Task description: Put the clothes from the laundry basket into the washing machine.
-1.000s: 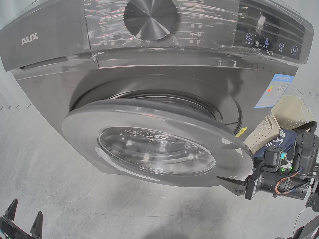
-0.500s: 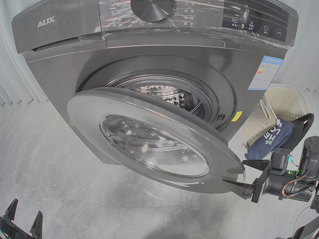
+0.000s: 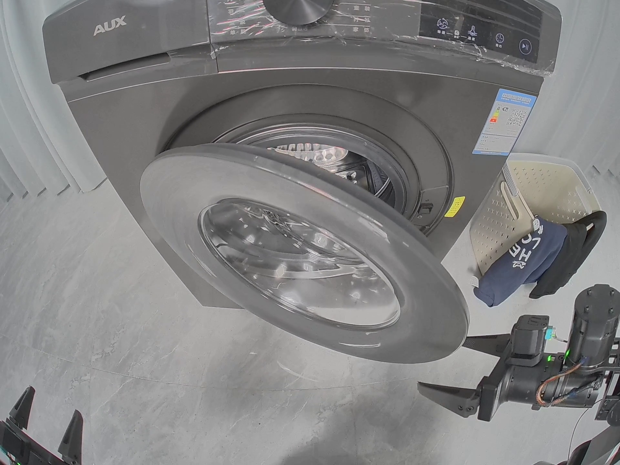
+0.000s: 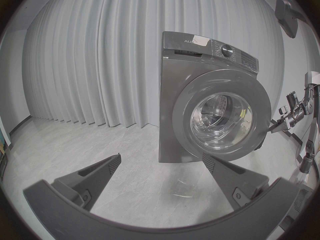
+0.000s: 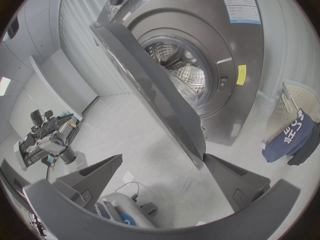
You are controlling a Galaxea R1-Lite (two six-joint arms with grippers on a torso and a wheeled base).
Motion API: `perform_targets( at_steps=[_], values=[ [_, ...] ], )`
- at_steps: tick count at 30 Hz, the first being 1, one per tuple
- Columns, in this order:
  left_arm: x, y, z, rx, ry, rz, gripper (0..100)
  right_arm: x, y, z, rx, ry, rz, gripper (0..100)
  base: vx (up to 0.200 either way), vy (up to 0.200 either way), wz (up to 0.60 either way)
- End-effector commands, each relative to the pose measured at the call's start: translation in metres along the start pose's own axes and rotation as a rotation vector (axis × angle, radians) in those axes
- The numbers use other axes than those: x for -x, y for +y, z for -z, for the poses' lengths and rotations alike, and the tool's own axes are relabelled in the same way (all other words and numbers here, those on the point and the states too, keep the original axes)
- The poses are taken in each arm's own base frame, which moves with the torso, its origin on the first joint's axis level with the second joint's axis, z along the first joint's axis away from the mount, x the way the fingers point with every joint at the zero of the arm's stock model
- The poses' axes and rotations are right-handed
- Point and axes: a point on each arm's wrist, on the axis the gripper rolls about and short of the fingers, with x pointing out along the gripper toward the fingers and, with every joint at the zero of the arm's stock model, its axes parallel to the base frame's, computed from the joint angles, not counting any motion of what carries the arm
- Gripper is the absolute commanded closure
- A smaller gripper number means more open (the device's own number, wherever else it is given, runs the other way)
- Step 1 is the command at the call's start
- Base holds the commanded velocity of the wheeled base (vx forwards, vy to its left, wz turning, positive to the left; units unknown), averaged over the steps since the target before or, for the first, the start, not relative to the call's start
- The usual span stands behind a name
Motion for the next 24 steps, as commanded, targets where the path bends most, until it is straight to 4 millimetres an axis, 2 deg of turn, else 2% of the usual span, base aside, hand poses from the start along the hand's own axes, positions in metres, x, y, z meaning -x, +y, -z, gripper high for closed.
perform_targets(
  at_steps=[1,5,8,10,14,21,24],
  values=[
    [0.000,0.000,0.004,-0.001,0.003,0.000,0,0.015,0.000,0.004,0.000,-0.023,-0.002,0,0.000,0.000,0.00],
    [0.000,0.000,0.004,0.001,0.003,0.000,0,0.008,-0.006,-0.005,-0.007,-0.042,0.035,0,0.000,0.000,0.00],
    [0.000,0.000,0.004,0.001,0.003,0.000,0,0.003,-0.008,-0.010,-0.012,-0.047,0.046,0,-0.200,0.000,0.00],
    [0.000,0.000,0.004,0.001,0.003,0.000,0,-0.013,-0.007,-0.017,-0.010,-0.041,0.036,0,0.000,0.000,0.00],
    [0.000,0.000,0.004,0.001,0.003,0.000,0,-0.023,0.001,-0.014,0.002,-0.002,-0.005,0,0.000,0.000,0.00],
    [0.000,0.000,0.004,0.001,0.003,0.000,0,-0.021,0.012,-0.008,0.012,0.019,-0.073,0,0.000,0.000,0.00],
    [0.000,0.000,0.004,0.001,0.003,0.000,0,-0.008,0.007,0.005,0.010,0.044,-0.058,0,0.000,0.000,0.00]
  ],
)
